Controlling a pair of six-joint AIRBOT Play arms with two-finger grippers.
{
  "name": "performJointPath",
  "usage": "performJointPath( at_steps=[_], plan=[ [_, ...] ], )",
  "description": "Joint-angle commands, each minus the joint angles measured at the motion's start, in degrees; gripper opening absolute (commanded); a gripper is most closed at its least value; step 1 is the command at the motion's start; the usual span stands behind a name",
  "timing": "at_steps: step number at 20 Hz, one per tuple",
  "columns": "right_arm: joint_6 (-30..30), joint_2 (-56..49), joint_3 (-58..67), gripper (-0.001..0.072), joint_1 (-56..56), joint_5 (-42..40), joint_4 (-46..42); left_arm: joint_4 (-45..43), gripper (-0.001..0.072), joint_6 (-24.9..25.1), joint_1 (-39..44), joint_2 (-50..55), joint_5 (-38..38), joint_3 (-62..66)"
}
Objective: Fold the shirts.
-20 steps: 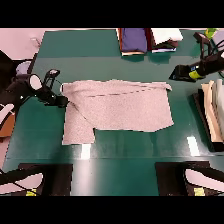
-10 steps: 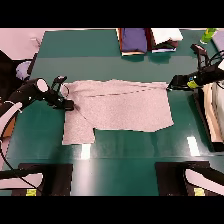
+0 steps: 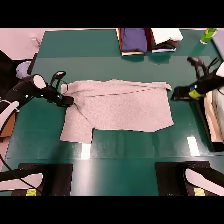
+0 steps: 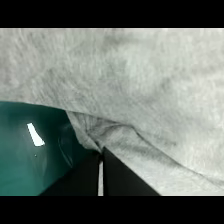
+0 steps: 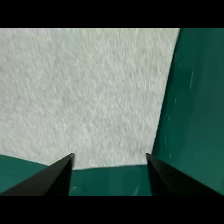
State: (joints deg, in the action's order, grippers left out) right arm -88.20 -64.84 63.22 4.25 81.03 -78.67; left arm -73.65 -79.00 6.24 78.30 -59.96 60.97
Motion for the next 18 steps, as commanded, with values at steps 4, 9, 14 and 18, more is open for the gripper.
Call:
performJointPath(
  at_steps=[4,9,14,18],
  plan=[
    [-5.3,5.4,-22.4,0.0594,1.7,-2.9,4.9,0.0,0.0023,1.1,0.0,-2.0,-0.6,0.6],
    [-9.7,5.3,-28.7,0.0534,-3.7,-16.9,10.2,0.0,0.0023,1.1,0.0,-2.0,-1.7,0.6],
    [-11.0,4.2,-28.7,0.0448,-5.2,-21.3,10.2,0.0,0.0023,1.1,0.0,-2.0,-1.8,0.6],
    [-9.8,0.8,-28.7,0.0289,-7.0,-22.4,11.2,0.0,0.0023,1.1,0.0,-2.0,-2.1,0.6]
  ],
)
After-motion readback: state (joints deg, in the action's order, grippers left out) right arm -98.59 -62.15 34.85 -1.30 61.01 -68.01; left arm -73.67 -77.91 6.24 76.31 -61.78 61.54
